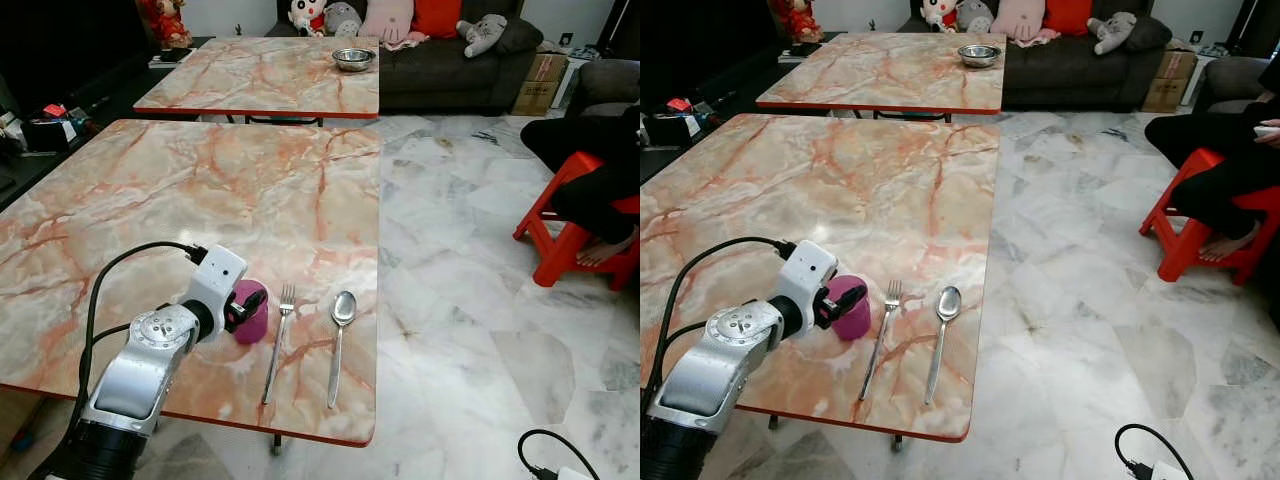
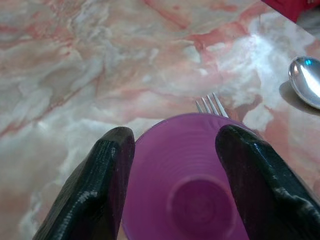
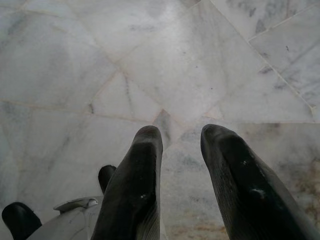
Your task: Setting the table
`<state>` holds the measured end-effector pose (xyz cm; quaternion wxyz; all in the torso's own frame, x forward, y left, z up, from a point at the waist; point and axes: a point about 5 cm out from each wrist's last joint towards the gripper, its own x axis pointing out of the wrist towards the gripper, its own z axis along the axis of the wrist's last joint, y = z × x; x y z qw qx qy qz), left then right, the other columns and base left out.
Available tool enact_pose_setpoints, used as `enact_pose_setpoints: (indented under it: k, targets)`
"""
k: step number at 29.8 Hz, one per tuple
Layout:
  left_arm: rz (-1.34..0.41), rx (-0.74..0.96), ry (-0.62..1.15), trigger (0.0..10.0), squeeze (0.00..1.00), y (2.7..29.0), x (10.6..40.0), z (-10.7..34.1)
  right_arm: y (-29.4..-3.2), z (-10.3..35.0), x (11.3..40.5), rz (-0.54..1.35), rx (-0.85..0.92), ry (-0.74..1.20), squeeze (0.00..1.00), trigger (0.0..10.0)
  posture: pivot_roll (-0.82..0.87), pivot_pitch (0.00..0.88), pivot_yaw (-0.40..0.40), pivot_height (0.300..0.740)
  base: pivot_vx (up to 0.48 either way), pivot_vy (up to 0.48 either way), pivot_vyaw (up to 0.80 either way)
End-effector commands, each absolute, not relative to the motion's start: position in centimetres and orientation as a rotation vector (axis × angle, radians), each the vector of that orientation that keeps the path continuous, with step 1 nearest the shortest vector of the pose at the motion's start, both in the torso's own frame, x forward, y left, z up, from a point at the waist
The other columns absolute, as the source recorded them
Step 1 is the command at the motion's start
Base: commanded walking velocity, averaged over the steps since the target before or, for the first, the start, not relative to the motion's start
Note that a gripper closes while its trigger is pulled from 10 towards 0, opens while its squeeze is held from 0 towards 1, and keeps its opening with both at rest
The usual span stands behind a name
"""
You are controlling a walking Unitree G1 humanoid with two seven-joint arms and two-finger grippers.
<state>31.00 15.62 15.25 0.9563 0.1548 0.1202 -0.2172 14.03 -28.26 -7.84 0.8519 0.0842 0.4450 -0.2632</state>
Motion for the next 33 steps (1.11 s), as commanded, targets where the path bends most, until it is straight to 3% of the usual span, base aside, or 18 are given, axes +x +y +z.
enact_pose_setpoints:
  k: [1,19,22,23,25,26,33]
  targets:
    - [-0.414,0.314,0.227,8.7,0.00,15.47,31.28,16.05,-28.16,-7.93,13.92,-0.564,0.195,0.942,0.00,10.0,0.03,0.057,0.026,0.740,0.000,0.000,0.00]
    - [-0.356,0.333,0.221,8.5,0.00,15.09,31.72,16.01,-28.09,-7.96,13.92,-0.564,0.197,0.942,0.00,10.0,0.03,0.057,0.030,0.740,0.000,0.000,0.00]
    - [-0.353,0.377,0.230,7.9,0.00,15.34,31.67,15.76,-28.10,-7.95,13.92,-0.564,0.196,0.942,0.00,10.0,0.03,0.058,0.029,0.740,0.000,0.000,0.00]
    - [-0.352,0.392,0.232,5.8,0.00,15.35,31.64,15.65,-28.11,-7.95,13.92,-0.564,0.196,0.942,0.00,10.0,0.03,0.057,0.029,0.740,0.000,0.000,0.00]
    - [-0.351,0.396,0.233,5.8,0.00,15.35,31.64,15.63,-28.11,-7.95,13.93,-0.564,0.196,0.942,0.00,10.0,0.03,0.057,0.029,0.740,0.000,0.000,0.00]
    - [-0.351,0.394,0.235,2.8,0.00,15.27,31.61,15.51,-28.11,-7.95,13.92,-0.563,0.195,0.942,0.00,10.0,0.03,0.057,0.029,0.740,0.000,0.000,0.00]
    - [-0.357,0.414,0.242,3.3,0.00,15.12,31.58,15.30,-28.14,-7.94,13.90,-0.563,0.193,0.943,0.00,10.0,0.03,0.055,0.028,0.740,0.000,0.000,0.00]
